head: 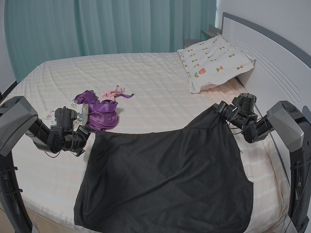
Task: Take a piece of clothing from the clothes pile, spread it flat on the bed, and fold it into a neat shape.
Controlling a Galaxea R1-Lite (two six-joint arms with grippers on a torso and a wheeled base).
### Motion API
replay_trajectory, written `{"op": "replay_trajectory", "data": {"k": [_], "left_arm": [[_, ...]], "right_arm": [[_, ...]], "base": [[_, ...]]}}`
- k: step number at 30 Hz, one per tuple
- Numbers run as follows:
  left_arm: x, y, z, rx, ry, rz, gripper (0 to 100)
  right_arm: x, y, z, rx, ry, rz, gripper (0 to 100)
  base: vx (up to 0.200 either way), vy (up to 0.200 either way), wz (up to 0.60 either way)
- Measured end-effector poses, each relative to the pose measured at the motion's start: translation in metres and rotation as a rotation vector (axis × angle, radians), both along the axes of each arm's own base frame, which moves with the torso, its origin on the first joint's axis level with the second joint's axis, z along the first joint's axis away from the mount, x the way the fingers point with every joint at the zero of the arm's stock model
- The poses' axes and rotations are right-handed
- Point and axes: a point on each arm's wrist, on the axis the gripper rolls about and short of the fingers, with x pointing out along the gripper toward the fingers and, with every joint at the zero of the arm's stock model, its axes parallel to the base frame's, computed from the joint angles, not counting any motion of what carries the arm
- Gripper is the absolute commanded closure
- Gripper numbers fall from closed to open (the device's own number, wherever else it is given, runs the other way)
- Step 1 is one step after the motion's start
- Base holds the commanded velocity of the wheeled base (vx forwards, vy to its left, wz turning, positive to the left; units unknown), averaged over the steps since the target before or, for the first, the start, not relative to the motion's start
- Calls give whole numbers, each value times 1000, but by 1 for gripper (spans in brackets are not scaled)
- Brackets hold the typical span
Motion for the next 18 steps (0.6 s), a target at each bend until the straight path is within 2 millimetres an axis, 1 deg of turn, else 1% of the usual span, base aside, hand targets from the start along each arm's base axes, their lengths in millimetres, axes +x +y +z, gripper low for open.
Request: {"op": "replay_trajectory", "data": {"k": [6,18], "left_arm": [[11,1,-6,-3,0,-7,0],[23,-3,-1,-10,-43,-81,0]], "right_arm": [[-8,-2,-9,-3,27,26,100],[-11,-3,-12,2,48,25,100]], "base": [[0,0,0],[0,0,0]]}}
